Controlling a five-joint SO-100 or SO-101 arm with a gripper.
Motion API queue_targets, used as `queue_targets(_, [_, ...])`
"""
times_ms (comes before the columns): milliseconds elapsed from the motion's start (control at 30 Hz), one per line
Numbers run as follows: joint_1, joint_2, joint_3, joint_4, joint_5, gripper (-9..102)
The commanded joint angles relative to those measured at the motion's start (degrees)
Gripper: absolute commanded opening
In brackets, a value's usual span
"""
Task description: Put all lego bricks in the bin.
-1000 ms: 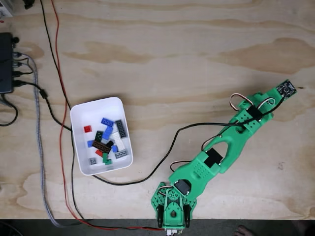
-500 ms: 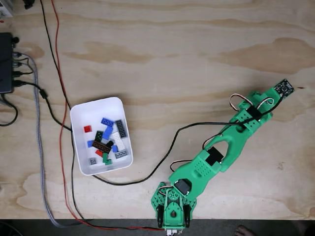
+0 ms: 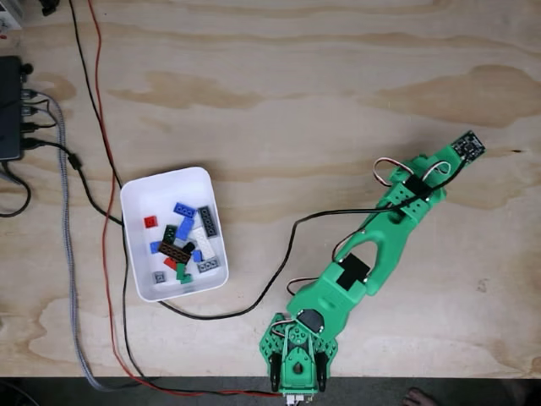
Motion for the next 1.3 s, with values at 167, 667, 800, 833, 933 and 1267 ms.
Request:
queue_targets(167, [-61.6, 34.4, 2.7, 38.3, 36.7, 0])
queue_targets(667, [-83.6, 34.2, 4.3, 37.4, 41.7, 14])
queue_targets(800, [-72.6, 41.1, 3.8, 37.9, 36.5, 44])
queue_targets(833, [-68.5, 43.6, 3.8, 37.0, 34.8, 44])
queue_targets(933, [-53.3, 50.8, 6.7, 34.3, 23.8, 43])
queue_targets(1267, [-27.4, 75.3, 45.8, 14.3, -12.4, 19])
